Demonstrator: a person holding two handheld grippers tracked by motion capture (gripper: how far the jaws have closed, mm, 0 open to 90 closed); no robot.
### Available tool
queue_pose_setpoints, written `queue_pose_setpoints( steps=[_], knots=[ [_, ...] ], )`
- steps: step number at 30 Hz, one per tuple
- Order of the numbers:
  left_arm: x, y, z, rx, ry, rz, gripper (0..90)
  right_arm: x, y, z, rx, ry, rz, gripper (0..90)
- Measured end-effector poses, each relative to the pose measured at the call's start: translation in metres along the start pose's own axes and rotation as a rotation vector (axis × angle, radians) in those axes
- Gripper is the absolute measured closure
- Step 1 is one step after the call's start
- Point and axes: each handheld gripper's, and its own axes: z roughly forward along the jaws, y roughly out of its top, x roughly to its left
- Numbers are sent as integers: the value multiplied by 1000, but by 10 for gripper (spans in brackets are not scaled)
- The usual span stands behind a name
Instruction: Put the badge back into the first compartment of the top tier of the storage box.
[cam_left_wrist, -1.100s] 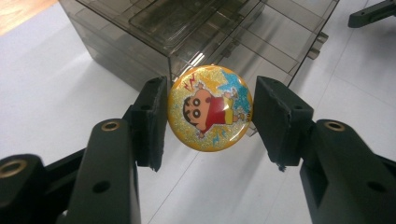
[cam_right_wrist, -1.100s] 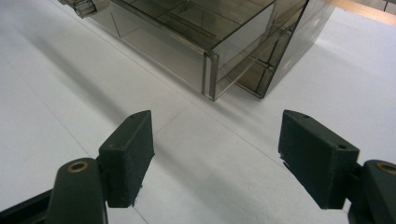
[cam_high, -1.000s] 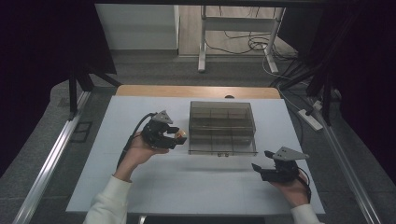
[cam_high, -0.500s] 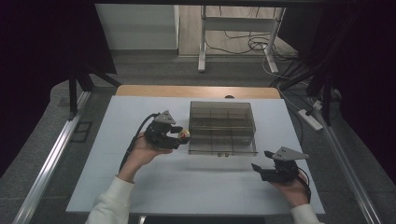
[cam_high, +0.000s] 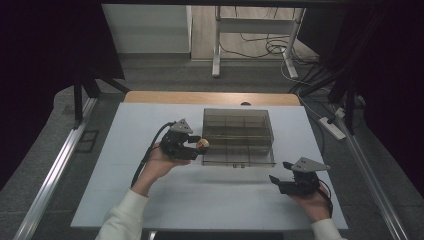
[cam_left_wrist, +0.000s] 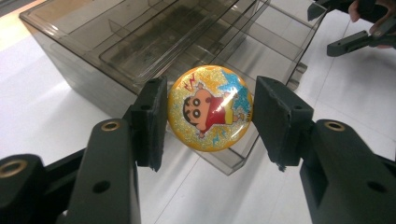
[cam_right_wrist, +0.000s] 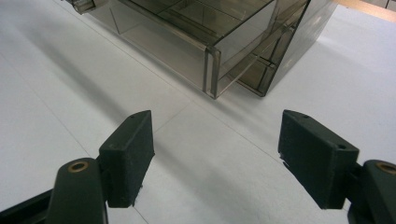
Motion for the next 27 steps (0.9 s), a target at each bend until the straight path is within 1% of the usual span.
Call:
queue_pose_setpoints(
  steps=[2, 4, 11, 15, 19, 24, 27],
  knots=[
    [-1, 0, 2, 5, -1, 4, 469, 0, 0, 0, -1, 0, 0, 262],
    [-1, 1, 4, 1, -1, -1, 469, 0, 0, 0, -1, 1, 0, 261],
    [-4, 2, 9, 2, -1, -1, 469, 0, 0, 0, -2, -1, 0, 261],
    [-5, 2, 15, 0, -2, -5, 469, 0, 0, 0, 1, 0, 0, 261],
    [-8, 4, 20, 6, -3, 7, 469, 1, 0, 1, 3, 3, -1, 261],
    [-10, 7, 25, 2, -14, -1, 469, 1, 0, 1, 3, 2, -2, 261],
    [-13, 10, 29, 6, -21, 6, 469, 1, 0, 1, 3, 3, -3, 260]
  ],
)
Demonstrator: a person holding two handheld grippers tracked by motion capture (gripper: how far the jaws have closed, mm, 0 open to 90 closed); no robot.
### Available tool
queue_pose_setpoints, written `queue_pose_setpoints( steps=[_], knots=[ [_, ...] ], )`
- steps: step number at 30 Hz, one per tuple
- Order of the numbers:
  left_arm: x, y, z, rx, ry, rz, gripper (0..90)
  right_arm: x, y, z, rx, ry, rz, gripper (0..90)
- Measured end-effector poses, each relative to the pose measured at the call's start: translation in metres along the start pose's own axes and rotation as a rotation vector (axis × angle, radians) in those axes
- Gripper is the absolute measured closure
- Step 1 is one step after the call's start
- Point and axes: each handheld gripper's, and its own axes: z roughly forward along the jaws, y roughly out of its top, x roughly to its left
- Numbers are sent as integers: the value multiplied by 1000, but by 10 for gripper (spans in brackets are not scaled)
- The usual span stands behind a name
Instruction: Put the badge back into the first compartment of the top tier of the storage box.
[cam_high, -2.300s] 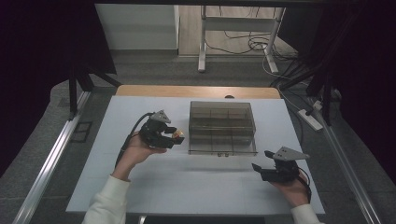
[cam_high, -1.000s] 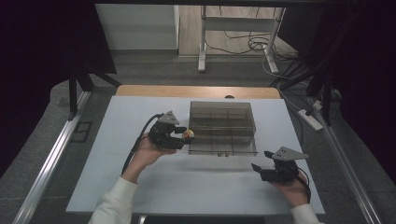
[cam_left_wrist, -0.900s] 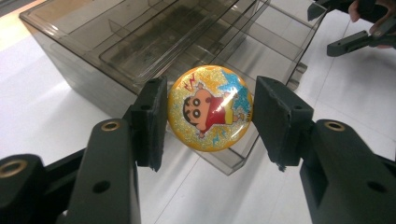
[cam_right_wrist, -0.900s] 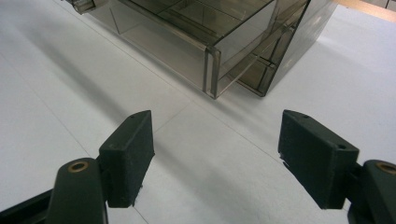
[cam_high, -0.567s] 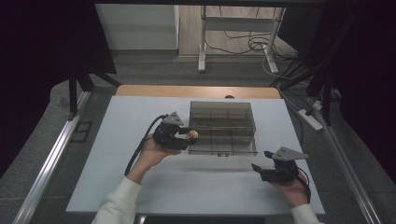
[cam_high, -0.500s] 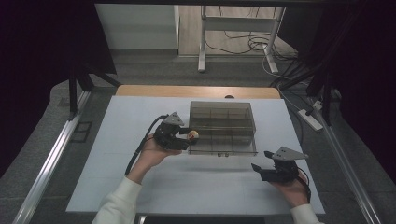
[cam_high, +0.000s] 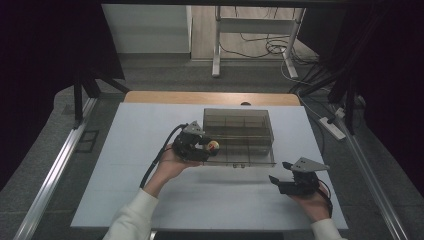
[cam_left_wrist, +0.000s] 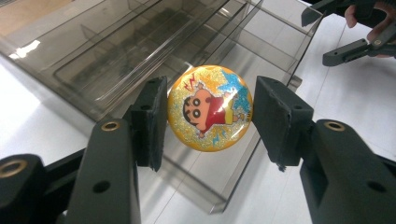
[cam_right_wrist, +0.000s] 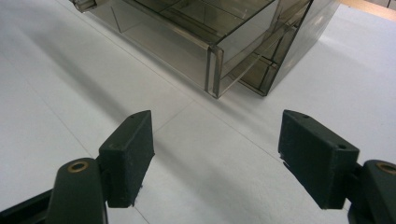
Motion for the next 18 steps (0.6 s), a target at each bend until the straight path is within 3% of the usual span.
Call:
queue_pose_setpoints(
  steps=[18],
  knots=[
    [-2, 1, 11, 17, 0, 1, 468, -1, 0, -2, -6, -4, 1, 260]
  ],
)
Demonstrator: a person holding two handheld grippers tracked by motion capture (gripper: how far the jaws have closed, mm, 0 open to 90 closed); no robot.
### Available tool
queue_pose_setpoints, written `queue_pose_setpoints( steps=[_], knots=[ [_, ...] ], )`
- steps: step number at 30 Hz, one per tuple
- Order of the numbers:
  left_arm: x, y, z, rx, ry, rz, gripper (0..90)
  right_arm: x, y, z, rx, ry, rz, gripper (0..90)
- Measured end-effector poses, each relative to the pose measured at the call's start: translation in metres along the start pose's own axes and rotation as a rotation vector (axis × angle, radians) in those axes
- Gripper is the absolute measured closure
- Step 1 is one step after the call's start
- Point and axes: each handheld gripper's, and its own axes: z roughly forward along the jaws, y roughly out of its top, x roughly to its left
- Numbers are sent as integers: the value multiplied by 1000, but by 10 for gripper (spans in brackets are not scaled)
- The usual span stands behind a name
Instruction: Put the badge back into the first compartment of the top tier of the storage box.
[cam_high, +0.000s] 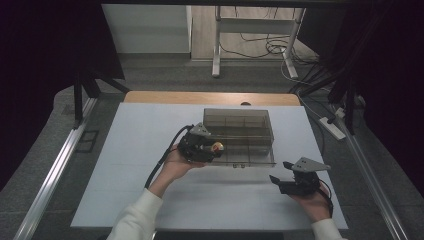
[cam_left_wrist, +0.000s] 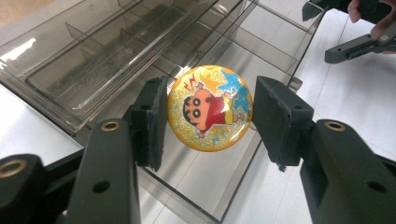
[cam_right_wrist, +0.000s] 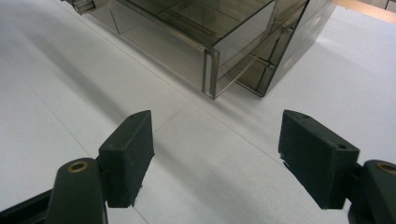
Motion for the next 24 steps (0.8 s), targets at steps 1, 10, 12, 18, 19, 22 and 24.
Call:
queue_pose_setpoints(
  steps=[1, 10, 12, 18, 19, 22, 24],
  knots=[
    [0, 0, 1, 2, 2, 0, 468, 0, 0, 0, 0, 0, 0, 260],
    [3, 0, -2, -22, 21, -34, 308, -1, 0, -1, 2, 1, 2, 259],
    [4, 0, -6, -39, 25, -43, 284, -1, 0, -1, 1, 0, 1, 258],
    [3, -2, -13, -37, 64, -51, 166, 0, 0, -1, -1, 3, 2, 256],
    [3, -3, -15, -44, 67, -56, 163, 0, 0, 0, -3, 0, 2, 254],
    [1, -7, -18, -46, 74, -52, 163, 0, 0, 0, -3, 8, 2, 252],
    [0, -10, -22, -50, 81, -49, 163, 1, 1, 0, -6, 9, 5, 250]
  ],
)
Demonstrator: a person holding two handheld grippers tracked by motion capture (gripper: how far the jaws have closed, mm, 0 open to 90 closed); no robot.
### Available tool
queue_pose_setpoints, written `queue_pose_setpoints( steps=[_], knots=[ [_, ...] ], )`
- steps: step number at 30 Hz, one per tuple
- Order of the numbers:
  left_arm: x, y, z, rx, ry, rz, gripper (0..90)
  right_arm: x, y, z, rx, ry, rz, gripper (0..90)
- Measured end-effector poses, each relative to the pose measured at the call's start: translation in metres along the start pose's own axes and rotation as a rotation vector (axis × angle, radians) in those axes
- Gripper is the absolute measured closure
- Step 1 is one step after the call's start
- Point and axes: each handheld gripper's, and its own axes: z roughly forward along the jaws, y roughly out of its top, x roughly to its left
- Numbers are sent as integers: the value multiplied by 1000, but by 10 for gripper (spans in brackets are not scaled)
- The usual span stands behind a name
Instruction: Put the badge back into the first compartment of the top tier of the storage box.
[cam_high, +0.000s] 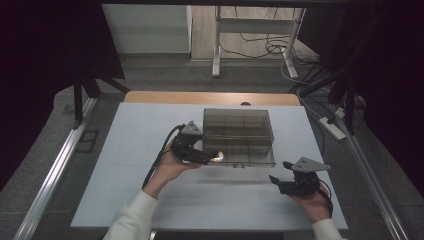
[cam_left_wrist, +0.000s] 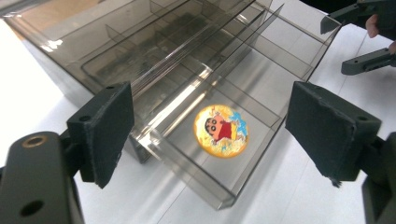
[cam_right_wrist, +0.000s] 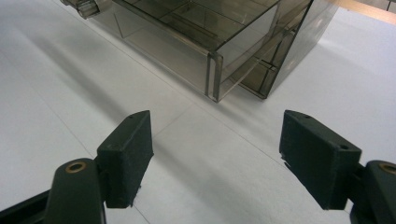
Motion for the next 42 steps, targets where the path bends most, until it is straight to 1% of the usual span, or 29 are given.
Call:
queue_pose_setpoints(
  steps=[8, 11, 12, 15, 17, 21, 26, 30, 33, 34, 35, 37, 39, 42],
  knots=[
    [-6, -12, -10, -1, 23, 10, 157, -1, 0, -1, -11, 1, 16, 240],
    [-11, -20, -15, 7, 59, 33, 162, -1, 0, -2, -11, 1, 17, 240],
    [-12, -22, -16, 8, 63, 34, 162, -1, 0, -2, -12, 0, 16, 240],
    [-13, -34, -25, -1, 68, 16, 166, -1, 1, -2, -18, 3, 19, 240],
    [-13, -43, -29, 4, 66, 0, 174, -1, 1, -2, -20, 4, 19, 240],
    [-10, -57, -34, 9, 70, -37, 176, -1, 2, -5, -29, 0, 21, 240],
    [-8, -73, -40, 17, 84, -61, 173, -2, 2, -5, -35, 1, 23, 240],
    [-6, -87, -49, 3, 94, -86, 173, -1, 2, -5, -36, 2, 19, 240],
    [-5, -104, -57, -22, 107, -129, 175, 0, 2, -5, -41, 2, 15, 241],
    [-5, -108, -59, -26, 110, -136, 177, 0, 3, -6, -37, 5, 12, 240],
    [-4, -112, -60, -25, 111, -144, 179, 0, 3, -6, -38, 4, 13, 241],
    [-2, -123, -60, -7, 112, -163, 180, 0, 4, -7, -43, 4, 13, 241],
    [0, -129, -60, 9, 107, -172, 181, 0, 4, -8, -50, 1, 14, 241],
    [0, -131, -60, 14, 107, -175, 179, -1, 4, -9, -53, -2, 17, 243]
  ],
)
